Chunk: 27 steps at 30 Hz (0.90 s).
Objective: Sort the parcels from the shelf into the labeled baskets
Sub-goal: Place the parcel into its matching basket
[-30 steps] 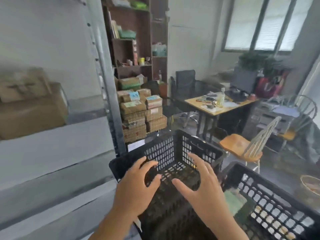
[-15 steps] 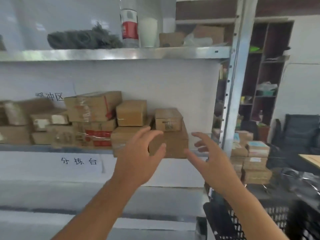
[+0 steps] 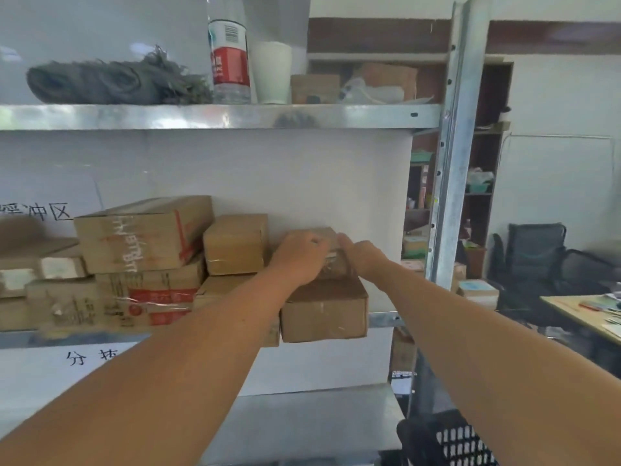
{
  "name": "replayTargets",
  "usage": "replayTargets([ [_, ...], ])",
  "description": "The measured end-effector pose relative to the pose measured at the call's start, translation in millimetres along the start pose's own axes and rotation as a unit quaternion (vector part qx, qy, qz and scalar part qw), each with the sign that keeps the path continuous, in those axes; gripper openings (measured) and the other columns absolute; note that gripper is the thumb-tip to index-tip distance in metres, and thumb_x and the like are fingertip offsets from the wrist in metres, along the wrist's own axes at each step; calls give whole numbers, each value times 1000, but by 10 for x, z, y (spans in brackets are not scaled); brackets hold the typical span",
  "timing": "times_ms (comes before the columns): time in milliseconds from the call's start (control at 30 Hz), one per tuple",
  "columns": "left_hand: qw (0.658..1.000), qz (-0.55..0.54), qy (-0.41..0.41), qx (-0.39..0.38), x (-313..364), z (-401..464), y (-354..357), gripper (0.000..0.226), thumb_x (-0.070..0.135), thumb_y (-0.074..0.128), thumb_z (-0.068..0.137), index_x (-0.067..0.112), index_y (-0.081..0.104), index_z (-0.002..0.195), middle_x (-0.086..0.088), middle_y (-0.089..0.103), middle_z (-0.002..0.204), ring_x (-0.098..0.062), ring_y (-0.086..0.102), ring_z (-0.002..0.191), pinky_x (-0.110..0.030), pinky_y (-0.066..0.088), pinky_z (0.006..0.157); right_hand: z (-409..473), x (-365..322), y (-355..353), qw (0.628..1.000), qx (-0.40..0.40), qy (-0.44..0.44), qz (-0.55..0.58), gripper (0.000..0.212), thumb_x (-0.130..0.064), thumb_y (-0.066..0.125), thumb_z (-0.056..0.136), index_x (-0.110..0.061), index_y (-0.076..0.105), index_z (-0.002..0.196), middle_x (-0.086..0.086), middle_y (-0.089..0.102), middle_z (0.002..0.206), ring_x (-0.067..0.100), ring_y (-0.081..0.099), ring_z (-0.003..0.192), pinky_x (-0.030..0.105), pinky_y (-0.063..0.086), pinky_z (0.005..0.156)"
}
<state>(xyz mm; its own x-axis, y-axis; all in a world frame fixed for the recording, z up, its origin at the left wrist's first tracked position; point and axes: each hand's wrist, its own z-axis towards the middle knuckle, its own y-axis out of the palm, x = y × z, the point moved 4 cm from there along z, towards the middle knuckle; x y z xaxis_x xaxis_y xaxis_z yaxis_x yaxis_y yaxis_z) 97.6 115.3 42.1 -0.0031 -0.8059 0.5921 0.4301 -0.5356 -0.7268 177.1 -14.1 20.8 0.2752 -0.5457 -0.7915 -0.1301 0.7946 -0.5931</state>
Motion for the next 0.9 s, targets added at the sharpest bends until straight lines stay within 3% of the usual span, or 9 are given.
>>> replayTargets([
  [167, 993, -105, -14, 43, -83, 34, 45, 41, 62, 44, 100, 33, 61, 122, 3, 58, 134, -15, 60, 106, -34, 49, 87, -171, -103, 137, 991, 71, -101, 41, 54, -56, 31, 109, -21, 68, 127, 3, 70, 120, 24, 64, 107, 40, 48, 97],
  [300, 976, -204, 0, 79, 12, -283, 2, 53, 82, 47, 82, 35, 52, 106, 2, 60, 121, -15, 63, 103, -38, 57, 87, -636, -160, 17, 955, 107, -172, 217, 37, -49, 35, 112, -33, 56, 137, -16, 65, 118, -9, 61, 103, 19, 49, 91],
  [367, 966, -250, 7, 70, 130, -522, 9, 52, 78, 53, 89, 30, 51, 109, 2, 62, 115, -14, 65, 99, -32, 57, 78, -919, -148, -10, 935, 119, -200, 267, 35, -48, 34, 112, -35, 59, 132, -12, 64, 124, -4, 60, 112, 27, 50, 96],
  [433, 944, -327, -1, 52, 241, -753, 49, 47, 68, 62, 91, 28, 49, 112, 2, 64, 114, -15, 68, 99, -38, 62, 79, -1237, -142, -36, 921, 144, -234, 277, 36, -48, 35, 108, -37, 62, 128, -8, 59, 134, 5, 58, 124, 34, 53, 104],
  [567, 903, -424, 12, 62, 445, -1141, 28, 80, 80, 77, 65, 43, 43, 128, 12, 64, 120, -14, 70, 107, -40, 65, 86, -1837, -84, -142, 896, 163, -269, 312, 31, -36, 38, 114, -34, 61, 134, -17, 63, 134, 2, 59, 128, 17, 53, 97],
  [633, 890, -450, 20, 68, 502, -1293, 36, 90, 75, 83, 59, 49, 41, 135, 16, 65, 122, -13, 70, 110, -38, 64, 86, -2102, -7, -215, 893, 182, -273, 308, 30, -36, 42, 111, -37, 60, 135, -25, 64, 133, -3, 58, 128, 10, 50, 93],
  [733, 882, -467, 35, 45, 546, -1478, 156, 79, 53, 85, 66, 50, 46, 135, 22, 70, 118, -4, 72, 104, -34, 63, 85, -2392, 157, -344, 900, 252, -294, 200, 33, -39, 45, 107, -37, 62, 135, -20, 65, 136, 9, 55, 136, 23, 52, 102],
  [800, 862, -506, 30, 3, 548, -1569, 281, 66, 36, 84, 75, 46, 55, 133, 15, 75, 117, -10, 75, 103, -36, 65, 83, -2550, 257, -484, 894, 299, -299, 150, 32, -36, 47, 104, -36, 64, 131, -17, 66, 134, 15, 58, 133, 34, 56, 99],
  [900, 828, -557, 51, -45, 584, -1709, 424, 69, 35, 85, 83, 51, 51, 141, 10, 74, 125, -17, 73, 114, -36, 64, 86, -2731, 378, -720, 885, 363, -282, 82, 34, -34, 56, 99, -37, 62, 133, -15, 54, 146, 17, 49, 140, 29, 54, 102],
])
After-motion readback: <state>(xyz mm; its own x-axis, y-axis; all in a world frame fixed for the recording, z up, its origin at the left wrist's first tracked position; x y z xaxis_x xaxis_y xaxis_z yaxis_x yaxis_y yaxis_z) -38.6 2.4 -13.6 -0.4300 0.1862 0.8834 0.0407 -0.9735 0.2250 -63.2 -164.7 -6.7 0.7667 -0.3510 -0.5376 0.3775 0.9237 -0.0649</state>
